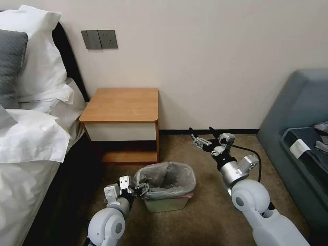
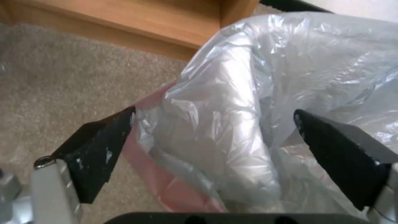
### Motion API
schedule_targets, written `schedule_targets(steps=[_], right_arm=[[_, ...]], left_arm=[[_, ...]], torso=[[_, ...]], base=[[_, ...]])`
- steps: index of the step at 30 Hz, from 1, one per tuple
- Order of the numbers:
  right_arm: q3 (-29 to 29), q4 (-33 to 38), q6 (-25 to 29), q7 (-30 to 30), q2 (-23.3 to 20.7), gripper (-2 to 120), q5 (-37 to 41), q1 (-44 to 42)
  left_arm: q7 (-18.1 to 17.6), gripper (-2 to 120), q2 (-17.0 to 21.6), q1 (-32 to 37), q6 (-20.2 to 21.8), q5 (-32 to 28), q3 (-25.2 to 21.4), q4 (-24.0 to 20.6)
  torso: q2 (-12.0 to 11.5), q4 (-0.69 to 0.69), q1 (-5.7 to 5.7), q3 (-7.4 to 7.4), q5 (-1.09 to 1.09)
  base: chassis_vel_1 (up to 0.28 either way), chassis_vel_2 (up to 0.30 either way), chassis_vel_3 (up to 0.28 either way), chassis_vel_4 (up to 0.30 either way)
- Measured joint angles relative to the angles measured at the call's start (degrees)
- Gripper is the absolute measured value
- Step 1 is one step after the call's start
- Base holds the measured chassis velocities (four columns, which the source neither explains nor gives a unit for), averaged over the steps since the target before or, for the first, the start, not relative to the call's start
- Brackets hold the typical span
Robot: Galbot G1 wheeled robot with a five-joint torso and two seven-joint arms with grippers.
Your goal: Pick up the garbage bag from the table and place it over the trash can.
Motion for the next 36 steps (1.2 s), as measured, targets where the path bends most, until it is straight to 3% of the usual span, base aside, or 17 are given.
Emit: schedule_targets(steps=[6, 7, 9, 10, 12, 13, 14, 16, 24, 36], right_arm=[[0.0, 0.0, 0.1, -0.2, 1.0, 100, -1.7, -1.6], [0.0, 0.0, 0.1, -0.2, 1.0, 100, -1.7, -1.6], [0.1, 0.2, 0.8, -0.3, 2.5, 100, -4.2, -3.5], [0.1, 0.2, 0.8, -0.3, 2.5, 100, -4.2, -3.5], [0.1, 0.3, 2.4, 0.2, 4.8, 100, -8.5, -6.5], [0.1, 0.3, 2.4, 0.2, 4.8, 100, -8.5, -6.5], [0.1, 0.2, 3.9, 0.4, 6.5, 100, -12.1, -8.4], [1.3, -1.0, 7.8, 0.3, 9.9, 100, -20.7, -11.7], [4.9, -3.9, 12.5, -1.2, 12.4, 100, -25.6, -15.8], [5.0, -4.0, 12.7, -1.4, 12.3, 100, -25.4, -15.8]], left_arm=[[4.0, 100, 1.1, 1.2, -10.2, 8.8, 0.0, 0.5], [4.0, 100, 1.1, 1.2, -10.2, 8.8, 0.0, 0.5], [6.1, 100, 1.4, 1.3, -16.1, 14.1, -0.2, 1.5], [6.1, 100, 1.4, 1.3, -16.1, 14.1, -0.2, 1.5], [8.3, 100, 1.4, 1.3, -25.7, 21.1, -0.8, 4.2], [8.3, 100, 1.4, 1.3, -25.7, 21.1, -0.8, 4.2], [10.2, 100, 1.3, 0.9, -32.1, 25.4, -1.5, 6.5], [12.1, 100, 1.4, 0.5, -37.3, 29.2, -2.1, 9.0], [9.5, 99, 1.0, 0.9, -41.9, 30.3, -2.3, 11.6], [9.0, 99, 0.9, 0.9, -41.9, 30.1, -2.3, 11.7]], torso=[[0.0, 0.00, 0.00, 0.00, 0.00], [0.0, 0.00, 0.00, 0.00, 0.00], [0.0, 0.01, 0.00, 0.00, 0.00], [0.0, 0.01, 0.00, 0.00, 0.00], [0.0, 0.01, 0.00, 0.00, 0.00], [0.0, 0.01, 0.00, 0.00, 0.00], [0.0, 0.00, 0.00, -0.01, 0.00], [0.0, -0.01, 0.00, -0.01, -0.01], [0.0, 0.00, 0.00, -0.01, 0.00], [0.0, 0.00, 0.00, -0.01, 0.00]], base=[[0.000, 0.000, 0.000, 0.000], [0.000, 0.000, 0.000, 0.000], [0.000, 0.000, 0.000, 0.000], [0.000, 0.000, 0.000, 0.000], [0.000, 0.000, 0.000, 0.000], [0.000, 0.000, 0.000, 0.000], [0.000, 0.000, 0.000, 0.000], [0.000, 0.000, 0.000, 0.000], [0.000, 0.000, 0.000, 0.000], [0.000, 0.000, 0.000, 0.000]])
